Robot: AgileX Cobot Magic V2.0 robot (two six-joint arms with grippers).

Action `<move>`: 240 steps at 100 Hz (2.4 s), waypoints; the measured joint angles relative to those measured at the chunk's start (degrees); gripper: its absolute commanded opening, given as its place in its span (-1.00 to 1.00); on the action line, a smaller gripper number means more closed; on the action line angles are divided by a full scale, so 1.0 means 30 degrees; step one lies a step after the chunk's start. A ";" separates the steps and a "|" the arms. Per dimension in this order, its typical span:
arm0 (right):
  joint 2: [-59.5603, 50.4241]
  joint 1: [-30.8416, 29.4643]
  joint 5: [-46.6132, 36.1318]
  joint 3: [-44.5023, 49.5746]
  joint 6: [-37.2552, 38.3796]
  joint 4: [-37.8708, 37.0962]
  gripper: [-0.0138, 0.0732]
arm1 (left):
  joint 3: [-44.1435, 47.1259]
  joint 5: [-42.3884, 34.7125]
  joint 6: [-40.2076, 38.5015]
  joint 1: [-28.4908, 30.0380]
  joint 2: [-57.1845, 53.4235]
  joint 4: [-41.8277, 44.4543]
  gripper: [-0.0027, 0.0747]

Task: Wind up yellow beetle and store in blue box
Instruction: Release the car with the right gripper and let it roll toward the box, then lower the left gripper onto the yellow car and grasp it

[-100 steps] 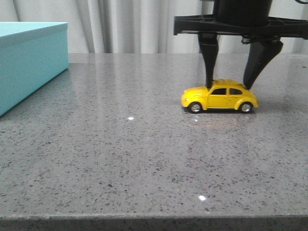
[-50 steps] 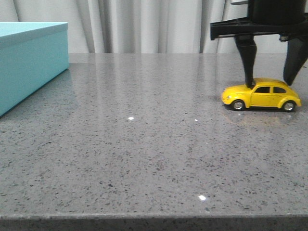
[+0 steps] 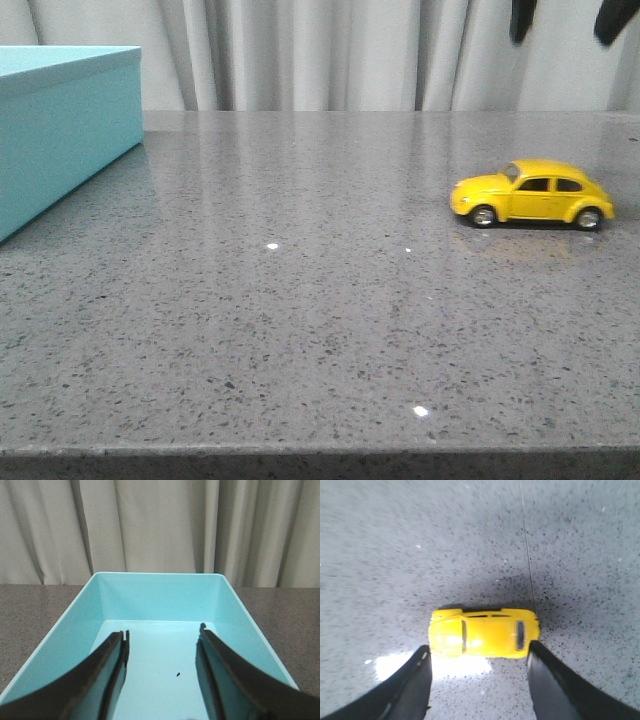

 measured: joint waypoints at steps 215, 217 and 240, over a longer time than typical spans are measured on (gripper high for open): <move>-1.1940 0.4349 -0.9654 0.9555 0.0322 -0.1672 0.27 | -1.9366 1.8486 1.6261 -0.7244 1.8134 -0.1384 -0.09; -1.1940 0.4349 -0.9654 0.9555 0.0322 -0.1672 0.27 | -1.9626 1.8667 1.6408 -0.7244 1.8438 -0.1398 -0.07; -1.1940 0.4349 -0.9654 0.9555 0.0322 -0.1610 0.27 | -2.0959 1.9446 1.7585 -0.7244 2.0738 -0.1446 0.13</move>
